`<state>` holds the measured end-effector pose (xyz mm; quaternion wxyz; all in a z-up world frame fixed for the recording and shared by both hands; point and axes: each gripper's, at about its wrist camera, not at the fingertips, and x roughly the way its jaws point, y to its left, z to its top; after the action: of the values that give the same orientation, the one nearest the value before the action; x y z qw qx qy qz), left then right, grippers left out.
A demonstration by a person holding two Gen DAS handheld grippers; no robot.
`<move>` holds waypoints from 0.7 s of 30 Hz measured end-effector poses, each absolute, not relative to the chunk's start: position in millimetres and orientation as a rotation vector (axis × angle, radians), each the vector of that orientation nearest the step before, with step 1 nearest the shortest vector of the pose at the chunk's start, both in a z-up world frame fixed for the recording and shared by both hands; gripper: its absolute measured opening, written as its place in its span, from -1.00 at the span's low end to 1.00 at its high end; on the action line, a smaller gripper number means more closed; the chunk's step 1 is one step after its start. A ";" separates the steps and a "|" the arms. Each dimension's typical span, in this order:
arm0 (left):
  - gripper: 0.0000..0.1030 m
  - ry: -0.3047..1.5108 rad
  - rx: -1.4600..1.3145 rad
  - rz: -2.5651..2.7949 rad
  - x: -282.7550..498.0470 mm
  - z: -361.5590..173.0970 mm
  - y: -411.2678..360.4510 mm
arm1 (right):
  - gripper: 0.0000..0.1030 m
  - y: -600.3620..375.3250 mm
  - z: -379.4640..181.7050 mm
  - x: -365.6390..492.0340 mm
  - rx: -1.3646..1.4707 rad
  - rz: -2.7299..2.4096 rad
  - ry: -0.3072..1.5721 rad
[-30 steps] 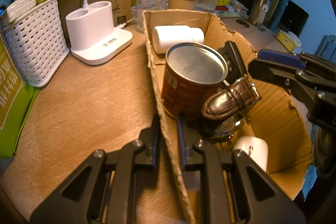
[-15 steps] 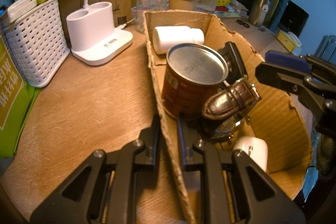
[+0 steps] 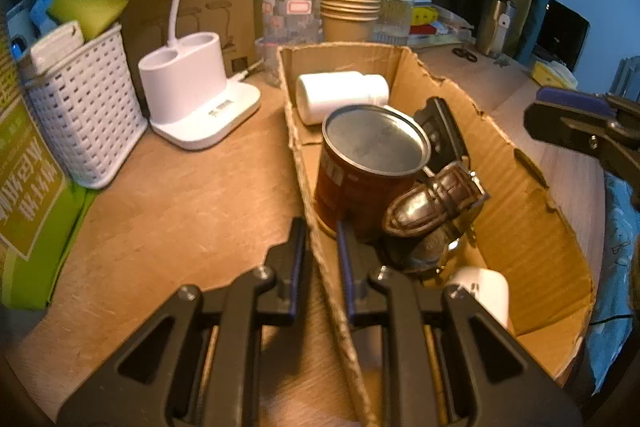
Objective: Organize rigid objects
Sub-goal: 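Open the left gripper off the box wall while the right gripper withdraws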
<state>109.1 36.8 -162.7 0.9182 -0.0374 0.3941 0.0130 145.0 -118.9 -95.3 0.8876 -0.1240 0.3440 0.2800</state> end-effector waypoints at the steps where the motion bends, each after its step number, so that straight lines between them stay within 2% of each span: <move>1: -0.67 0.805 -0.075 0.030 108.7 -162.0 36.8 | -0.08 -120.8 -94.5 143.8 -0.255 0.572 0.711; 9: -0.66 0.747 -0.081 0.041 100.9 -149.8 40.1 | 0.05 -134.7 -83.1 135.0 -0.218 0.517 0.680; 13: -0.45 0.722 -0.078 0.044 99.0 -141.6 38.6 | 0.05 -140.6 -69.9 130.2 -0.203 0.496 0.645; 17: -0.13 0.672 -0.073 0.033 93.2 -128.4 36.5 | 0.07 -147.6 -55.5 123.6 -0.185 0.488 0.607; 21: 0.01 0.617 -0.084 0.023 86.5 -107.8 32.4 | 0.08 -155.8 -41.2 117.8 -0.176 0.483 0.573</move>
<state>86.5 32.4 -107.8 0.9518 -0.0416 0.3035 0.0112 117.8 -155.8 -41.2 0.9269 -0.0857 0.2794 0.2355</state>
